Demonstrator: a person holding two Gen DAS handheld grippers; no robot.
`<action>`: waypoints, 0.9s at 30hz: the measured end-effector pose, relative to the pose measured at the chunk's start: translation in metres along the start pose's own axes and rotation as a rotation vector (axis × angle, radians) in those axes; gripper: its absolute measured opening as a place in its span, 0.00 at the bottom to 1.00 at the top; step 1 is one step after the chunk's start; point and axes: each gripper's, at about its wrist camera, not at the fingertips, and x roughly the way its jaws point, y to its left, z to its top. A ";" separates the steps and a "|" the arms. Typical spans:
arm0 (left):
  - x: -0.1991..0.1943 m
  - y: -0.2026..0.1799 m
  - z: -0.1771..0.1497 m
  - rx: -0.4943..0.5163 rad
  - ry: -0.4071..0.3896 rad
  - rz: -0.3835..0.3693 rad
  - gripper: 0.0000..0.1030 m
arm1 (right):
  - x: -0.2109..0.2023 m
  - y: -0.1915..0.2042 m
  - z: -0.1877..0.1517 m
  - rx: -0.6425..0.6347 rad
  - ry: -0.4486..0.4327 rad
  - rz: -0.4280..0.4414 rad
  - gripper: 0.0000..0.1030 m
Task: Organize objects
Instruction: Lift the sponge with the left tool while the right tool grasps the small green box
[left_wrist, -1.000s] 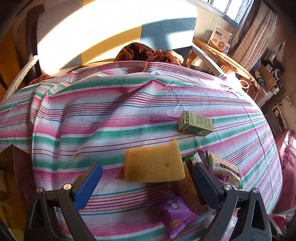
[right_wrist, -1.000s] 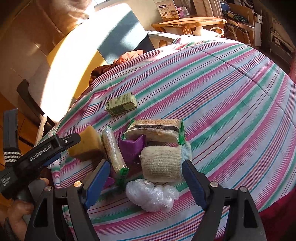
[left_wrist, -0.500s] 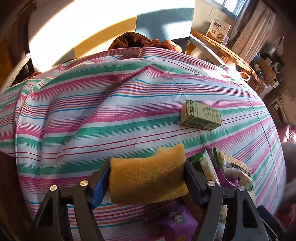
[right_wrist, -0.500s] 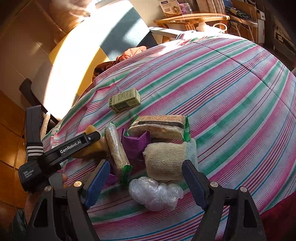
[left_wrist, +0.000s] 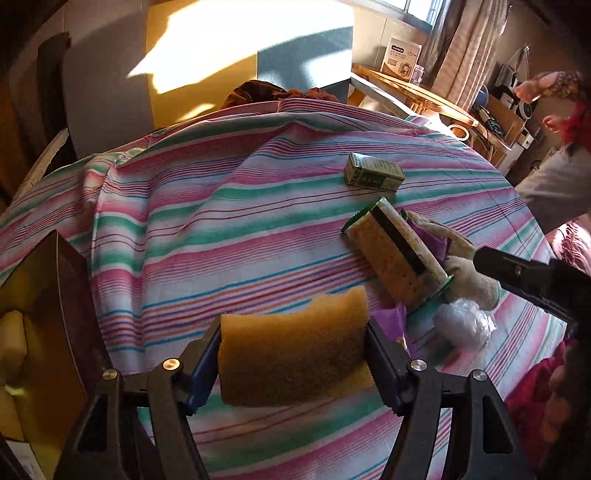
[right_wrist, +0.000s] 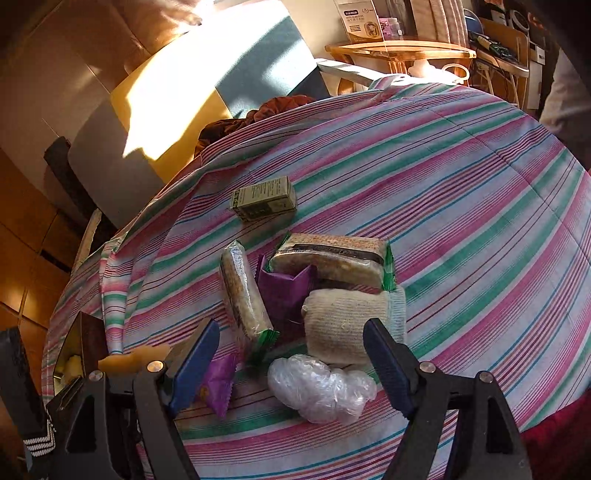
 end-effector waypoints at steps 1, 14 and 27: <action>-0.004 0.002 -0.004 -0.003 -0.003 -0.011 0.69 | 0.001 0.002 0.003 -0.004 0.000 0.003 0.79; -0.048 0.014 -0.027 0.004 -0.078 -0.093 0.70 | 0.078 0.047 0.098 -0.127 0.007 -0.113 0.80; -0.048 0.022 -0.035 -0.049 -0.062 -0.142 0.70 | 0.141 0.059 0.129 -0.111 0.092 -0.168 0.59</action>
